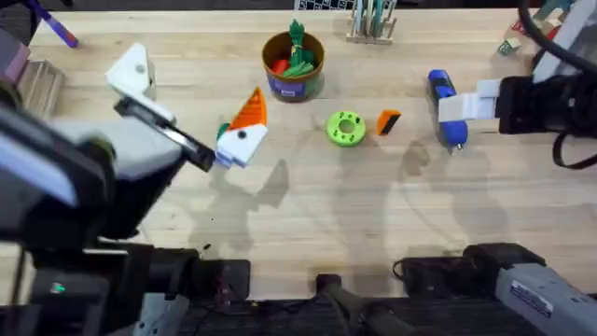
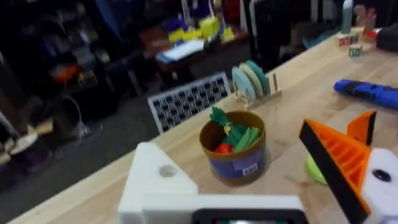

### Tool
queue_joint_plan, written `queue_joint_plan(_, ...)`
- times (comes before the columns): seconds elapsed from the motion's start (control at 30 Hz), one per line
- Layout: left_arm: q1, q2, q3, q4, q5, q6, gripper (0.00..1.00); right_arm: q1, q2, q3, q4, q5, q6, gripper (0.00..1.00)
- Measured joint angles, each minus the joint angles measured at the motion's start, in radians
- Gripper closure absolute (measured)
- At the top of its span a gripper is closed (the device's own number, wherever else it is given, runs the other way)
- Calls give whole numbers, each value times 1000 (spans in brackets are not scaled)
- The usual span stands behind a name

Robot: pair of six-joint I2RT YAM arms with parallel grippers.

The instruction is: Pick up the gripper from the table and insert it into the empty holder that is missing its gripper. Then pick up a screw, insert it into the mounting hole, and use the screwdriver to tighten it. Finally, clean up the table by picking up the vegetable and placing it into the bucket.

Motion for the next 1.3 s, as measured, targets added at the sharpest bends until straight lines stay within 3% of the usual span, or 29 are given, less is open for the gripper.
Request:
queue_joint_plan(0.2,46,-186,-177,161,69,-61,14,0,0,0,0,0,0,10)
queue_joint_plan(0.33,50,-281,-246,192,87,-102,14,0,0,0,0,0,0,10)
queue_joint_plan(0.47,35,-297,-273,214,94,-145,14,0,0,0,0,0,0,10)
queue_joint_plan(0.77,23,-297,-281,348,110,-321,15,0,0,0,0,0,0,10)
queue_joint_plan(1.07,23,-297,-290,347,292,-397,15,0,0,0,0,0,0,10)
queue_joint_plan(1.17,23,-297,-297,337,319,-447,15,0,0,0,0,0,0,10)
queue_joint_plan(1.2,23,-297,-305,287,333,-481,15,0,0,0,0,0,0,10)
queue_joint_plan(1.3,23,-297,-312,262,345,-499,15,0,0,0,0,0,0,10)
